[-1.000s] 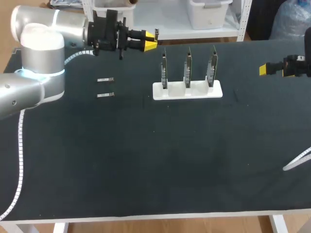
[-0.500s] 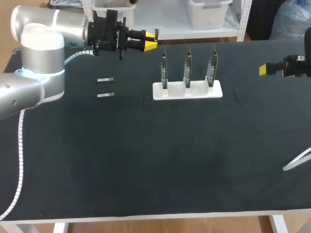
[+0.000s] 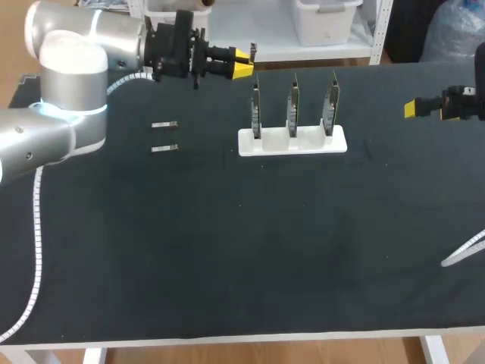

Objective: Pick up the optical module with the left hand, and insert it into the network port with the right hand.

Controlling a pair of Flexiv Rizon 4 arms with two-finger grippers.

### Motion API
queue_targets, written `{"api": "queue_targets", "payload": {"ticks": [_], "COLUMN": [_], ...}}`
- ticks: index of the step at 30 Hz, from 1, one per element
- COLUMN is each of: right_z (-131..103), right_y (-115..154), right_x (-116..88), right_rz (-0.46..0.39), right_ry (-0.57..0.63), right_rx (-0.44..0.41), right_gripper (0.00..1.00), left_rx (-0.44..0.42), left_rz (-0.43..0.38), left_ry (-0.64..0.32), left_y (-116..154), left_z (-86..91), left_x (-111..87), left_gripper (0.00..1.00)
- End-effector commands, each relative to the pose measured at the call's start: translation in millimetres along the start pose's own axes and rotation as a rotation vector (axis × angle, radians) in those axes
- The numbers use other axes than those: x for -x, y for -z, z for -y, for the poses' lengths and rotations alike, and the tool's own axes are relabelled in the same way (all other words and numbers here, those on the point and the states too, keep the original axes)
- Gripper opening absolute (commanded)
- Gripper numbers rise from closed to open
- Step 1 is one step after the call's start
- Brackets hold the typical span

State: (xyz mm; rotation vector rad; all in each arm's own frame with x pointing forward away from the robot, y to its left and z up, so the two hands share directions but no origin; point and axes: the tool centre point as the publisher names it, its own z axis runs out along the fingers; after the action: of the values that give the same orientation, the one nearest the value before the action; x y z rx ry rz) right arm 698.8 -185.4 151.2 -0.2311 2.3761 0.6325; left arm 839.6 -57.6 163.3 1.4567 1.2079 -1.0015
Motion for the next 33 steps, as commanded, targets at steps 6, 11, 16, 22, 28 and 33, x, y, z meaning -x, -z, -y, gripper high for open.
{"api": "queue_targets", "payload": {"ticks": [6,11,16,22,28,33], "right_z": [-0.3,-0.3,-0.3,-0.3,-0.3,-0.3], "right_y": [-0.5,-0.5,-0.5,-0.5,-0.5,-0.5], "right_x": [0.1,0.1,0.1,0.1,0.1,0.1], "right_rz": [0.000,0.000,0.000,0.000,0.000,0.000], "right_ry": [0.000,0.000,0.000,0.000,0.000,0.000], "right_rx": [-0.001,-0.001,-0.001,-0.001,-0.001,-0.001], "right_gripper": [1.00,1.00,1.00,1.00,1.00,1.00], "left_rx": [0.001,0.027,0.047,0.061,0.083,0.073], "left_rz": [-0.024,-0.018,-0.018,-0.028,-0.025,-0.010], "left_ry": [0.031,0.059,0.086,0.108,0.112,0.099], "left_y": [-9.6,-15.8,-17.5,-9.8,-4.5,-6.1], "left_z": [-4.8,2.2,11.6,23.6,30.0,26.7], "left_x": [6.7,6.1,6.4,10.2,9.4,7.0], "left_gripper": [0.00,0.00,0.00,0.00,0.00,0.00]}}
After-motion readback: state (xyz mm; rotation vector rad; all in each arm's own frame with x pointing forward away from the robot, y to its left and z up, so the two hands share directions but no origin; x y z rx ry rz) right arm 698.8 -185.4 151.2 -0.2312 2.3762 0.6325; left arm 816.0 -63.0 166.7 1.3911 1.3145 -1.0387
